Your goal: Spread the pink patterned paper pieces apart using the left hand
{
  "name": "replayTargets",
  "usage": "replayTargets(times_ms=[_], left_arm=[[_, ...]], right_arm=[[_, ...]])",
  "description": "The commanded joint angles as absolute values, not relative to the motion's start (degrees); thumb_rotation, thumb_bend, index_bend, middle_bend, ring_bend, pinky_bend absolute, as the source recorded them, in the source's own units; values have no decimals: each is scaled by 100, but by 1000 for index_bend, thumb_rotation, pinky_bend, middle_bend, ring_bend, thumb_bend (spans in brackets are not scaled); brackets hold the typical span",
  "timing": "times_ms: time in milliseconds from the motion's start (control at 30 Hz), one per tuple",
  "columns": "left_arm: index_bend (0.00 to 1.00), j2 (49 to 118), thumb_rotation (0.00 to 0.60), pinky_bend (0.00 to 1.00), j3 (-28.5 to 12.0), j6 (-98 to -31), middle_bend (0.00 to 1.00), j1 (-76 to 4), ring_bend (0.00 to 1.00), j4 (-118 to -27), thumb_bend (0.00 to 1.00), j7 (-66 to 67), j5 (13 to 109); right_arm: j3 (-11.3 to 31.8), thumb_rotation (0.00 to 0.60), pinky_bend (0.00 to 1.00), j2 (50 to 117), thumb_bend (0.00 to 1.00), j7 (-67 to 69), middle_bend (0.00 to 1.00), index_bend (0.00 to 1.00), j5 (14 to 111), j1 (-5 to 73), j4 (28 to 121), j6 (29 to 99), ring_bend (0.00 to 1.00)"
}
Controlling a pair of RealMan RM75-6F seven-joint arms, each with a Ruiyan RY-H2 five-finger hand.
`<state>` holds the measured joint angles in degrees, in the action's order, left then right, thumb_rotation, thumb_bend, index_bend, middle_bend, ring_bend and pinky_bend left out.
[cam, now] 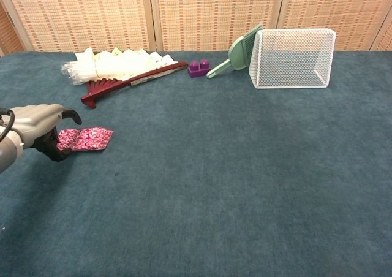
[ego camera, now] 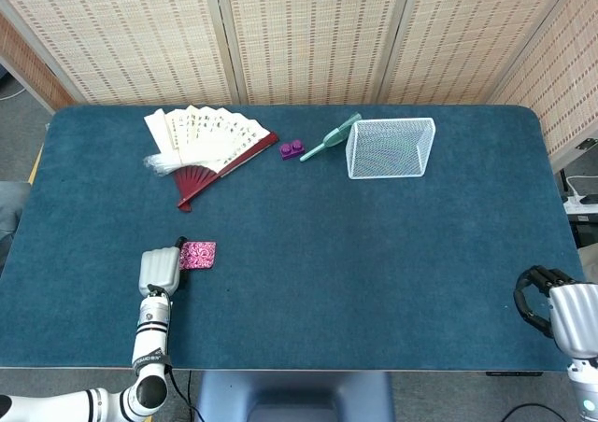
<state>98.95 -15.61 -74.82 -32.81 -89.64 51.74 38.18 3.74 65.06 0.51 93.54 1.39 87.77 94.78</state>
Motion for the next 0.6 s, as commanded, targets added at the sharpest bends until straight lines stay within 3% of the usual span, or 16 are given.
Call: replayTargets(times_ms=[33, 600], left_arm=[[181, 9968, 600, 1000, -1563, -7497, 1000, -3327, 1000, -8900, 427, 5174, 3734], [176, 10385, 600, 1000, -1547, -7664, 1000, -3508, 1000, -8385, 424, 5026, 3771]], right_arm=[[374, 600, 888, 6504, 465, 56, 550, 726, 9353, 140, 8779, 9478, 587], [381, 600, 888, 6465, 464, 109, 550, 726, 9332, 140, 8801, 9472, 586]])
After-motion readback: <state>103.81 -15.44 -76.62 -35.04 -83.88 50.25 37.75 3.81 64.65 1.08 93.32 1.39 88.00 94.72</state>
